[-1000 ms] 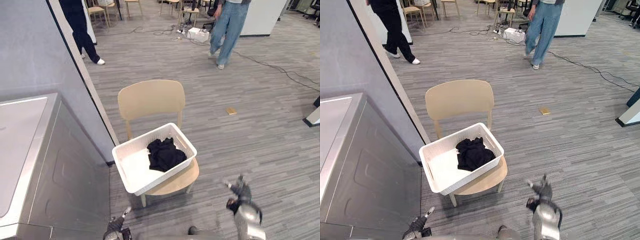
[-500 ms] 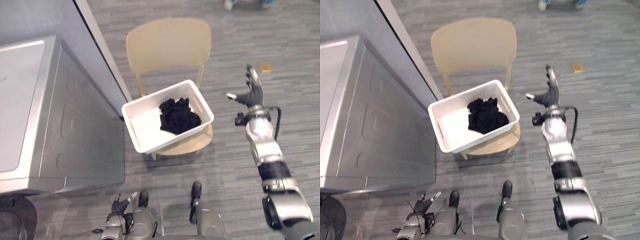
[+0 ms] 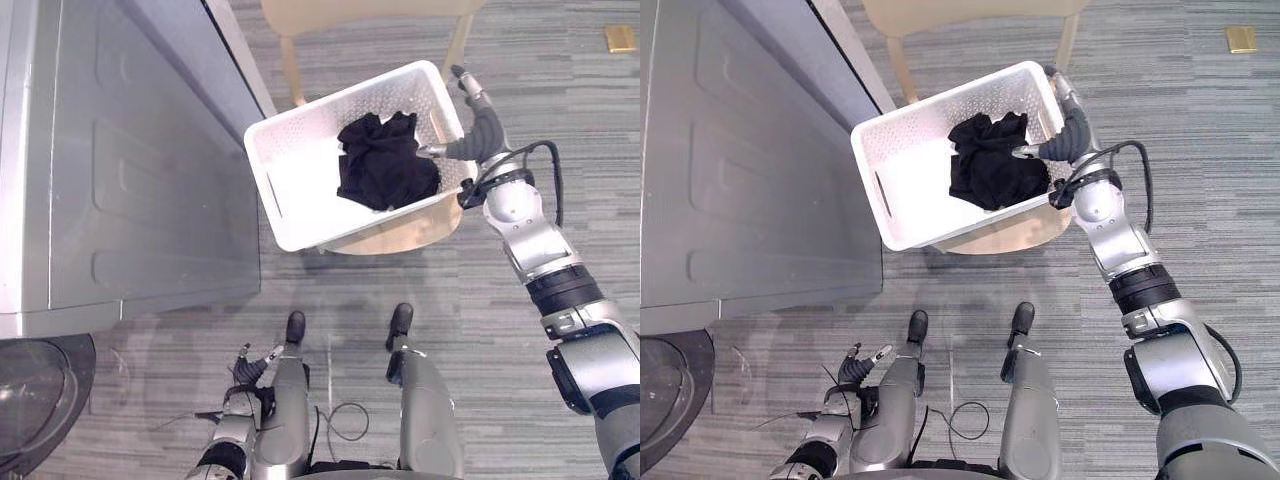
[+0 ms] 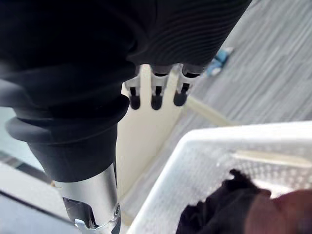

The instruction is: Pick up the laundry basket with both hands and put the clothes into the washing machine.

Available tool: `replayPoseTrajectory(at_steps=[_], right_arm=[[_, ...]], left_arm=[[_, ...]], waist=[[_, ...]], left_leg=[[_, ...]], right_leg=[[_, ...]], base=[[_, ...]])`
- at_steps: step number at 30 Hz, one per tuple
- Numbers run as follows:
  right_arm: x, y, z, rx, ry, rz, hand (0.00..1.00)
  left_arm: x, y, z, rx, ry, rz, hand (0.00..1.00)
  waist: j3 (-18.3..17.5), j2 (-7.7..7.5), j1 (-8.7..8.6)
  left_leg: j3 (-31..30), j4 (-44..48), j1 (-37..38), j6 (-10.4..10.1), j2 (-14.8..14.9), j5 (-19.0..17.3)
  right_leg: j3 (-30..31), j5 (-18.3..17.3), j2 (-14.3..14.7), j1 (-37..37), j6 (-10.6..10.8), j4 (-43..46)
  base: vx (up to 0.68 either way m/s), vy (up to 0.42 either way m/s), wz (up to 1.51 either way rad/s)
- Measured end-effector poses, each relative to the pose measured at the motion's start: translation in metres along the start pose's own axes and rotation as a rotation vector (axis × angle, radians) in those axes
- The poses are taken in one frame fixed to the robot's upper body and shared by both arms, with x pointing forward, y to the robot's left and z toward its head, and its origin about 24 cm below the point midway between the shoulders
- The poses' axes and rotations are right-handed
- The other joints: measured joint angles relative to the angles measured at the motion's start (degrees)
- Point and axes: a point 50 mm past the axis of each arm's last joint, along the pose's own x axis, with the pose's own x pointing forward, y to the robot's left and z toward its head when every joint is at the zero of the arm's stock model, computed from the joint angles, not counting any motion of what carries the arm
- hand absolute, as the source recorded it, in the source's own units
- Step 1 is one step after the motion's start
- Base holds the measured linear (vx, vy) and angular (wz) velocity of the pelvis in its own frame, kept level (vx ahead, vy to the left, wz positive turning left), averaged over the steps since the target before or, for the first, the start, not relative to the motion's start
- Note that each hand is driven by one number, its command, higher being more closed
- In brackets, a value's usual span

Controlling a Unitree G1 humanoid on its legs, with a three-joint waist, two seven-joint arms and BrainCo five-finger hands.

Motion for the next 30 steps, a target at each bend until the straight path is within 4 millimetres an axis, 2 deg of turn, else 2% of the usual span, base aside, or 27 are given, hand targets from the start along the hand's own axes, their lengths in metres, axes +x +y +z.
replayPoseTrajectory(at_steps=[2, 7, 9, 13, 14, 21, 27, 30], right_arm=[[0.002, 0.004, 0.004, -0.013, -0.016, 0.021, 0.0], [0.007, 0.015, 0.007, -0.067, -0.026, 0.077, 0.0], [0.012, 0.011, 0.001, -0.085, 0.007, 0.066, 0.0], [0.018, 0.008, -0.005, -0.111, 0.047, 0.058, 0.0], [0.017, 0.006, -0.01, -0.118, 0.071, 0.052, 0.0], [0.016, 0.003, -0.033, -0.141, 0.207, 0.027, 0.0], [0.014, 0.001, -0.05, -0.136, 0.31, -0.007, 0.0], [0.019, -0.006, -0.045, -0.127, 0.3, -0.035, 0.0]], left_arm=[[0.002, -0.001, 0.007, 0.0, -0.017, 0.013, 0.0], [0.005, -0.002, 0.018, 0.002, -0.048, 0.027, 0.0], [0.007, -0.003, 0.025, 0.004, -0.067, 0.028, 0.0], [0.008, -0.002, 0.032, 0.001, -0.091, 0.045, 0.0], [0.009, -0.002, 0.035, 0.0, -0.099, 0.044, 0.0], [0.009, -0.005, 0.045, -0.015, -0.124, 0.054, 0.0], [0.009, -0.006, 0.051, -0.043, -0.139, 0.067, 0.0], [0.008, -0.009, 0.054, -0.054, -0.149, 0.063, 0.0]], waist=[[0.21, -0.28, 1.12], [0.37, -0.52, 1.65], [0.61, -0.93, 2.76], [0.87, -1.22, 3.5], [0.88, -1.24, 4.32], [0.94, -1.26, 5.79], [0.95, -1.25, 6.36], [0.95, -1.25, 6.58]], left_leg=[[-0.28, 0.97, -1.47, -0.2, 0.0, -0.17], [-2.08, 2.79, -4.69, -0.42, 0.13, -0.32], [-2.56, 3.46, -5.66, -0.49, 0.16, -0.38], [-3.7, 4.72, -7.69, -0.65, 0.25, -0.56], [-3.74, 4.85, -8.17, -0.65, 0.23, -0.56], [-5.36, 5.01, -11.0, -0.79, 0.17, -0.42], [-5.53, 4.85, -13.52, -0.84, -0.08, -0.32], [-5.52, 4.54, -14.74, -0.95, -0.09, -0.07]], right_leg=[[-0.05, 0.07, 0.12, -0.91, -0.08, 0.04], [-1.43, 0.4, 0.42, -2.16, -0.55, -0.07], [-1.75, 0.58, 0.57, -2.57, -0.78, -0.13], [-2.83, 1.13, 0.93, -2.83, -0.96, -1.21], [-2.85, 1.18, 0.92, -3.23, -0.97, -1.21], [-4.57, 1.28, 0.89, -4.9, -1.11, -1.21], [-4.78, 1.27, 0.56, -7.49, -1.09, -1.11], [-4.78, 1.27, 0.48, -8.87, -1.09, -0.99]], base=[[-0.01, 0.008, 0.05], [-0.01, -0.001, 0.12], [0.0, 0.0, 0.06], [-0.02, 0.002, 0.09], [0.0, 0.0, 0.0], [0.01, -0.011, 0.09], [0.01, -0.002, 0.0], [0.0, 0.0, 0.0]])
